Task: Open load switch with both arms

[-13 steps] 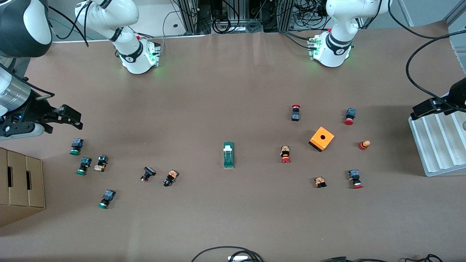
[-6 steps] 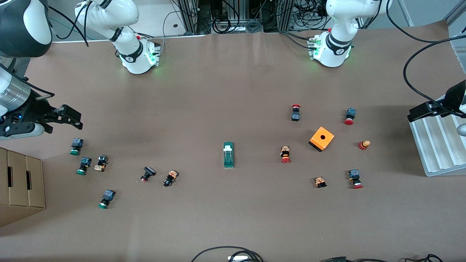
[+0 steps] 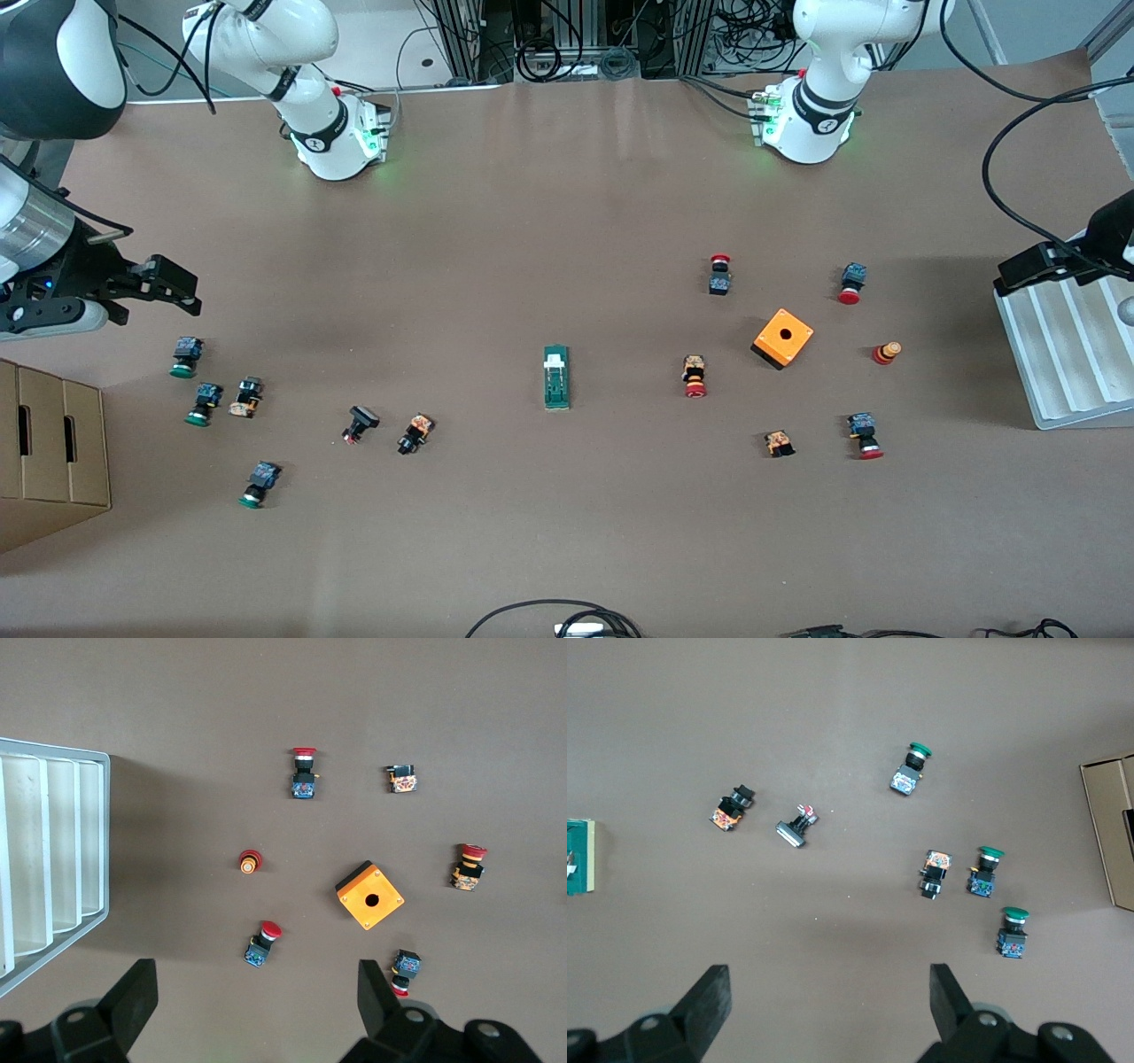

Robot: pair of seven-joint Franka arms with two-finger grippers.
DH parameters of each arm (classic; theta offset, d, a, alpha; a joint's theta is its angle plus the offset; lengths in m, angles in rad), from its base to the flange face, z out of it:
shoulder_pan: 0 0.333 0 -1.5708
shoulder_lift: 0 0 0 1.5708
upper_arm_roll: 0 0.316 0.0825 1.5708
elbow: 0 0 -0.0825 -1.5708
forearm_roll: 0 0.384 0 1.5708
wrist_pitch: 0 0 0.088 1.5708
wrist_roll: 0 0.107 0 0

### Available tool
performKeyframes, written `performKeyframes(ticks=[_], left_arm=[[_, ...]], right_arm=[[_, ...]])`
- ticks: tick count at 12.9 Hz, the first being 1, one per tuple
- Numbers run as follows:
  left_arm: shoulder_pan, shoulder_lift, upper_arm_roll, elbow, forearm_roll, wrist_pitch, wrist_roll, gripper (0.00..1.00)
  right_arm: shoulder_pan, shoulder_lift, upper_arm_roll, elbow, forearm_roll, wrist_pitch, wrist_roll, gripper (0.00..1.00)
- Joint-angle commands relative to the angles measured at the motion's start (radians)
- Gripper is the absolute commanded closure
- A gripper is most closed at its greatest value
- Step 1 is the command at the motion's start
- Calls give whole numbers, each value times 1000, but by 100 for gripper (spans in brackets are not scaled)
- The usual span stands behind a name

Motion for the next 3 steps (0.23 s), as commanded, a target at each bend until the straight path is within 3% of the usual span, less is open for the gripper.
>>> performKeyframes(ticks=[1,3], left_arm=[[-13,-3,-13,9,-12,-33,8,0],[-21,1,-43,15,3,-19,2,0]], right_arm=[[4,-3,-5,-3,-19,12,-7,0],[4,-2,-5,-3,-19,15,-7,0]])
